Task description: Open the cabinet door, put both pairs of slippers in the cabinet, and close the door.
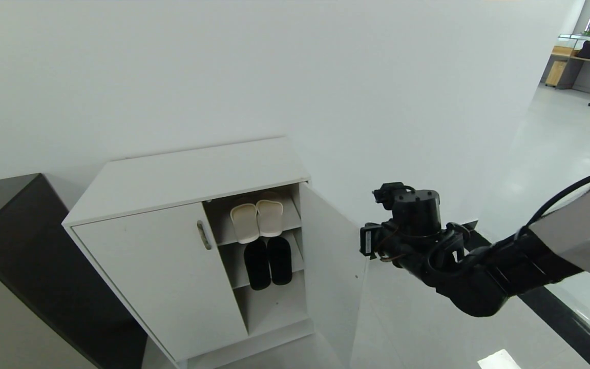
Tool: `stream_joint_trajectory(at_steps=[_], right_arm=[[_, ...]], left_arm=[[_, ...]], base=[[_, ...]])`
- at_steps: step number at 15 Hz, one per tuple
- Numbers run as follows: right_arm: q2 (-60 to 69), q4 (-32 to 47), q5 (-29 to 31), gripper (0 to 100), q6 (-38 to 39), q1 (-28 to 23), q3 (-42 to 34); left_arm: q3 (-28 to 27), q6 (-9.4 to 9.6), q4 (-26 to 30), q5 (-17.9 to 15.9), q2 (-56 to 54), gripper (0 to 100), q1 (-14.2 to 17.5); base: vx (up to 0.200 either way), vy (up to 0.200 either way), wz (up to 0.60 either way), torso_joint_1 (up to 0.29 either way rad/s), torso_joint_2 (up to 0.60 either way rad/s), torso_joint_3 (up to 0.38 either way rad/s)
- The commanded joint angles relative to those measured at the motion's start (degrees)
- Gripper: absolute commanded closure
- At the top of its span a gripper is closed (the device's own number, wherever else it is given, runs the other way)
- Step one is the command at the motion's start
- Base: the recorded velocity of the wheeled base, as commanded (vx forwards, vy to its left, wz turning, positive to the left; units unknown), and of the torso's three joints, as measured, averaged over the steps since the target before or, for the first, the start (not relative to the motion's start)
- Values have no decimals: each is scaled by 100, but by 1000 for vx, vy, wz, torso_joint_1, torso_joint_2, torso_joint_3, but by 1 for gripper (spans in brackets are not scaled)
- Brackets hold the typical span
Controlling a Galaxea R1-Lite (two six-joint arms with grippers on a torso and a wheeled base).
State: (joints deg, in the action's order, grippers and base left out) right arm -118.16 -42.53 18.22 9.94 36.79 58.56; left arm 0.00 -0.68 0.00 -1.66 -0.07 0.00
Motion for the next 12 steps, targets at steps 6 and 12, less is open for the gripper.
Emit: stream_joint_trajectory(at_steps=[6, 12], right_arm=[[874, 17, -3, 100, -194, 777, -759], [909, -45, -320, 100, -844, 768, -1277]], left_arm=[[0, -2, 0, -1, 7, 100, 0], [0, -2, 0, -1, 7, 100, 0]], base=[[0, 0, 0, 0, 0, 0], [0, 0, 0, 0, 0, 0]])
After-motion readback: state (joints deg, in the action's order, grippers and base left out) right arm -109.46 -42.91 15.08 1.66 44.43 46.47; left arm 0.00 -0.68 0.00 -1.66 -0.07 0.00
